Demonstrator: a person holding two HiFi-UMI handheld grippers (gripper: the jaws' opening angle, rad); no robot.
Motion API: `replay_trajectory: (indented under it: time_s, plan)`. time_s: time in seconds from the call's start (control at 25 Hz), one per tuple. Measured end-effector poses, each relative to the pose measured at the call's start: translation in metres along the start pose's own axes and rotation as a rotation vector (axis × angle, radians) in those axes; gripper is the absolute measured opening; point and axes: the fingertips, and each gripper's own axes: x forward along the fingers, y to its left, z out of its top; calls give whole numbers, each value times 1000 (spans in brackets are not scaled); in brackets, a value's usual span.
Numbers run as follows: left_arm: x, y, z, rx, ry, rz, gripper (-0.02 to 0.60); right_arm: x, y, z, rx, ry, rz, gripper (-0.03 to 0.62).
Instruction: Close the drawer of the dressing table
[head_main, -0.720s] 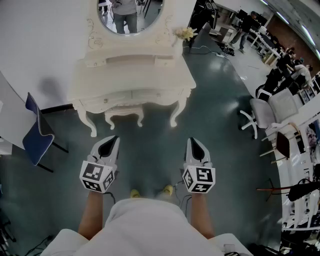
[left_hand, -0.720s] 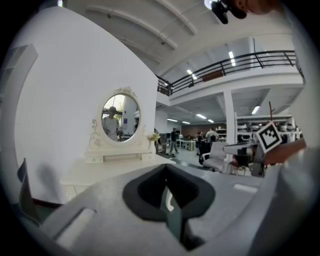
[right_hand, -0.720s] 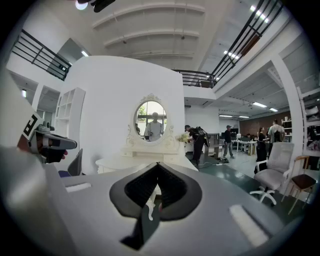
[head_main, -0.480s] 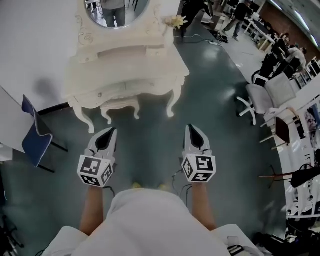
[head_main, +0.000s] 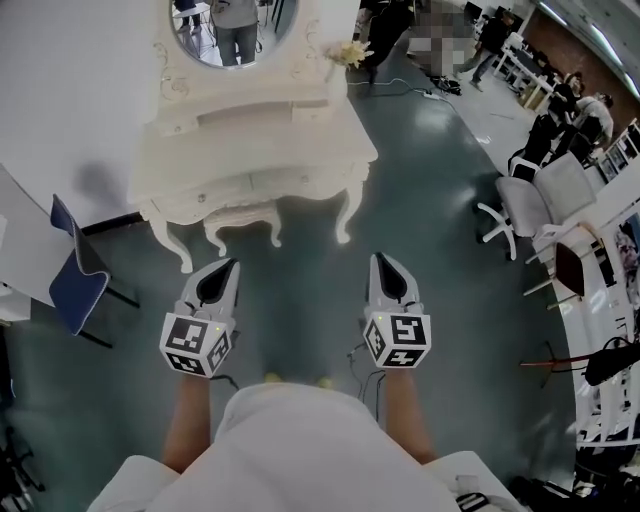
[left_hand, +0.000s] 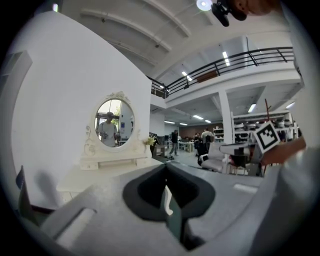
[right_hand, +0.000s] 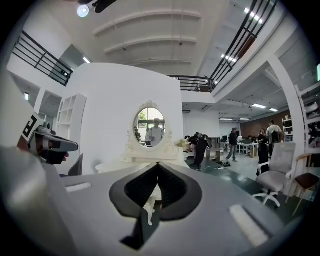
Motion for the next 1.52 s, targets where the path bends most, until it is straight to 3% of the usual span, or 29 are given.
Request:
replay_trajectory:
  time_s: [0.52,0.72,1.52]
  plan:
    - [-5,-11,-5,-3,17,-8,0,-10,-1,-5,-4,-3,6,6]
    - [-13,-12,-5,0,11,-10,0,-17,2,-8,-1,11,-2,56]
    - [-44,9,-15,10,9,-58,0,-20,50,-16,2,17,-23,80]
